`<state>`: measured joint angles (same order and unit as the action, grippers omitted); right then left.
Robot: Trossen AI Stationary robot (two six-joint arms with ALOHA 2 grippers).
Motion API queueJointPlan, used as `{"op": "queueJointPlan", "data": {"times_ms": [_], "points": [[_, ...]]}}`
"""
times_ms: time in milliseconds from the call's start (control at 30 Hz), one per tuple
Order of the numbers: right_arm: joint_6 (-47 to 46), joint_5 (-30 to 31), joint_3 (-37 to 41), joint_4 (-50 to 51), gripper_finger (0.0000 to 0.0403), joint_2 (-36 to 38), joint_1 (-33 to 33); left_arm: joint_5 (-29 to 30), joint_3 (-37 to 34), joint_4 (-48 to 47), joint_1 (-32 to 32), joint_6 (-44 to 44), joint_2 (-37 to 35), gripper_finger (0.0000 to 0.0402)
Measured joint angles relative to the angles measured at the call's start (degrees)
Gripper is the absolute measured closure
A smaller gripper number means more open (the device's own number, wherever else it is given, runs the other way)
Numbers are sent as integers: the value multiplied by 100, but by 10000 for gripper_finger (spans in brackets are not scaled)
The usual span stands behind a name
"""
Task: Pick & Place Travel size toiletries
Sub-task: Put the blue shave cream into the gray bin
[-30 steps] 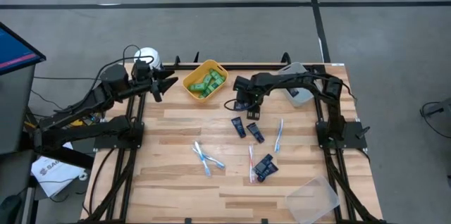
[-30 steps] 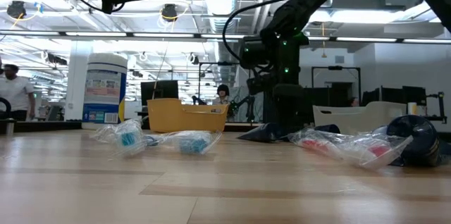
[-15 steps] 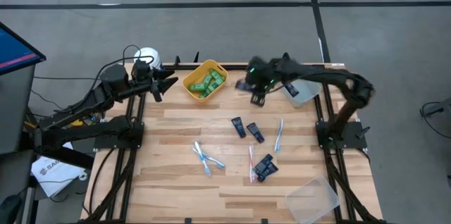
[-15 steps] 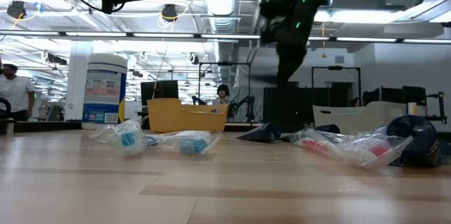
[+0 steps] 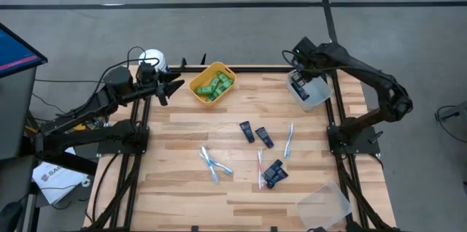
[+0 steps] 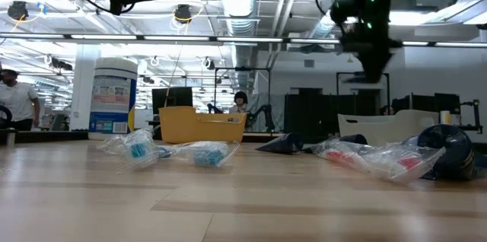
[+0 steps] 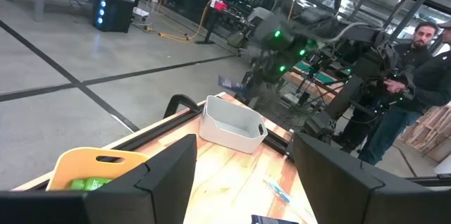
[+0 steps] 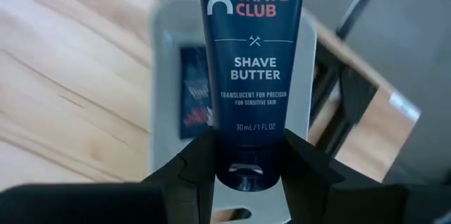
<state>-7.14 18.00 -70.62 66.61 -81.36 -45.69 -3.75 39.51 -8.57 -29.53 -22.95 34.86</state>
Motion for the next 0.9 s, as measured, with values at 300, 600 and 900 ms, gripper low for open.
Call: {"op": "queueJointPlan", "data": {"times_ms": [300,600,900], "points": [[99,-316,1655,-839,277,0,-469,2,0,1,-1,-1,-1,170],[164,-337,1887,-1091,257,0,-500,2,0,1,-1,-1,1,170],[-7,-627,1612,-952,141,199,-383,2,0,1,-1,-3,-1,170]]}}
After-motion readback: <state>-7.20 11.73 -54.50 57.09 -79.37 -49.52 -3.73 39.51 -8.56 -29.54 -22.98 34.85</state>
